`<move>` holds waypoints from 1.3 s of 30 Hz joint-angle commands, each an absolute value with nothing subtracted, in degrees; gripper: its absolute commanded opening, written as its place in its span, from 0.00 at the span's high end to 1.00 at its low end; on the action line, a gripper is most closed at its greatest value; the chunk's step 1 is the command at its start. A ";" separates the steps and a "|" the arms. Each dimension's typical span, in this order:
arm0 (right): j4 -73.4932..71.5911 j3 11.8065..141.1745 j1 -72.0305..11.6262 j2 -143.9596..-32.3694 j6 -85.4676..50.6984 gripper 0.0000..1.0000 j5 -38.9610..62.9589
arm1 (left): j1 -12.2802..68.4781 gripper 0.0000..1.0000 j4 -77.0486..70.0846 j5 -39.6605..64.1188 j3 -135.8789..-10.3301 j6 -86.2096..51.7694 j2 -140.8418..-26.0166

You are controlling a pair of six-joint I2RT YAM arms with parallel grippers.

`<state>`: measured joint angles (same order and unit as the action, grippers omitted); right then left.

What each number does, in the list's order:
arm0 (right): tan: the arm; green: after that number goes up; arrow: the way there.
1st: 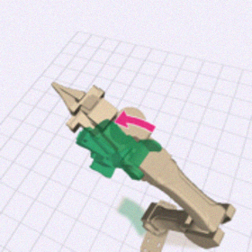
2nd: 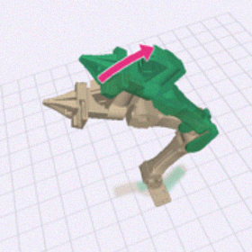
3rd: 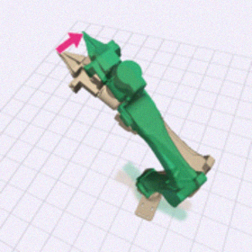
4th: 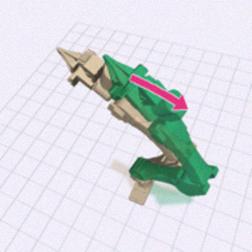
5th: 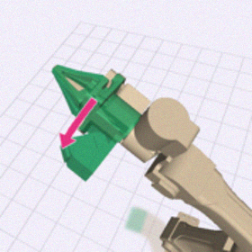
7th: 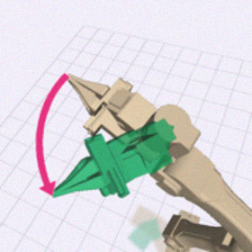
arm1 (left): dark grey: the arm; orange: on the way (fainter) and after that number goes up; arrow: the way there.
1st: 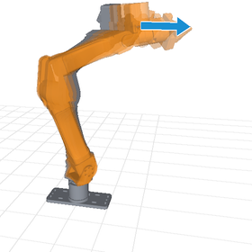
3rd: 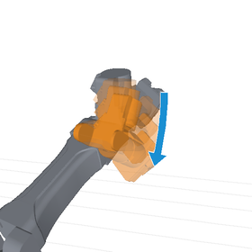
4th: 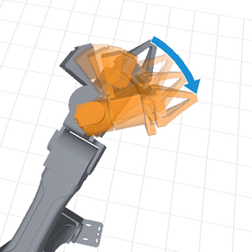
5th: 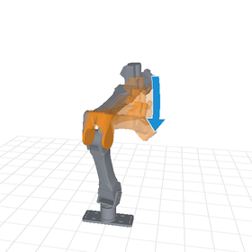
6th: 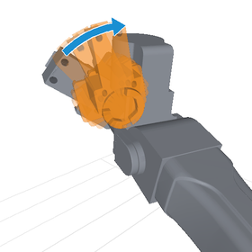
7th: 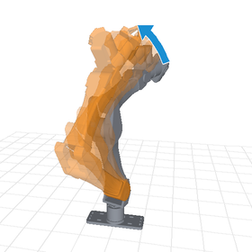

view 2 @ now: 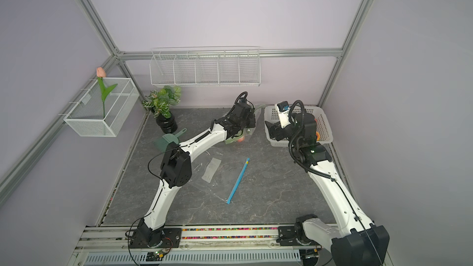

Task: Place the peach in a zip-top bag and seal the zipper
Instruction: Place the zipper food storage bag at the center of the board.

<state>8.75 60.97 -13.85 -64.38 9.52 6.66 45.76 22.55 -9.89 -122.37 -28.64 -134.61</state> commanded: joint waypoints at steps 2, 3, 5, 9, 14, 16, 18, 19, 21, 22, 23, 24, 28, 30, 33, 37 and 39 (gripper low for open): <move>9.06 59.63 -13.46 -63.46 10.12 0.12 6.85 | 45.62 1.00 30.78 -16.40 -124.47 -27.86 -137.37; 9.05 59.59 -13.50 -63.63 10.11 0.12 6.94 | 45.62 1.00 31.77 -18.26 -124.31 -27.18 -137.55; 8.97 59.55 -13.39 -63.80 9.94 0.12 7.11 | 45.60 1.00 33.89 -22.73 -124.12 -27.80 -137.74; 8.55 59.39 -13.36 -64.07 9.40 0.13 7.73 | 45.22 1.00 38.29 -32.10 -123.64 -29.41 -137.73; 8.54 59.35 -13.36 -64.35 9.18 0.12 8.20 | 42.98 1.00 38.20 -34.41 -119.10 -32.67 -135.05; 8.62 59.26 -13.33 -64.41 9.01 0.12 8.26 | 42.24 1.00 36.53 -33.36 -117.03 -32.96 -133.72; 8.61 59.16 -13.38 -64.40 9.02 0.12 8.35 | 42.15 1.00 34.70 -32.07 -116.63 -31.31 -133.15; 8.67 59.18 -13.35 -64.35 8.97 0.12 8.35 | 42.15 1.00 34.00 -30.46 -117.08 -29.95 -133.28; 8.78 59.07 -13.31 -64.25 8.96 0.12 8.35 | 42.13 1.00 33.58 -26.53 -118.86 -28.06 -133.97; 8.85 58.99 -13.36 -64.16 8.96 0.12 8.36 | 42.19 1.00 33.42 -23.76 -119.98 -26.32 -134.40; 8.88 58.90 -13.37 -64.01 9.01 0.12 8.29 | 42.19 1.00 32.61 -20.75 -120.59 -24.55 -134.79; 9.01 58.88 -13.42 -63.83 9.12 0.12 8.18 | 42.19 1.00 31.38 -16.81 -121.00 -21.11 -135.27; 9.29 58.28 -13.27 -63.20 9.45 0.12 7.75 | 43.53 1.00 30.76 -11.90 -123.58 -17.09 -136.72; 9.32 58.03 -13.27 -63.03 9.40 0.12 7.73 | 44.50 1.00 30.76 -11.73 -124.41 -14.80 -137.27; 9.47 57.88 -13.18 -62.84 9.41 0.12 7.73 | 45.30 1.00 31.28 -11.86 -125.42 -14.32 -138.30; 9.58 57.71 -13.10 -62.67 9.40 0.12 7.82 | 45.38 1.00 31.53 -8.90 -126.53 -14.46 -139.77; 9.67 57.55 -13.11 -62.58 9.40 0.12 7.82 | 45.52 1.00 32.01 -7.96 -127.38 -13.99 -140.34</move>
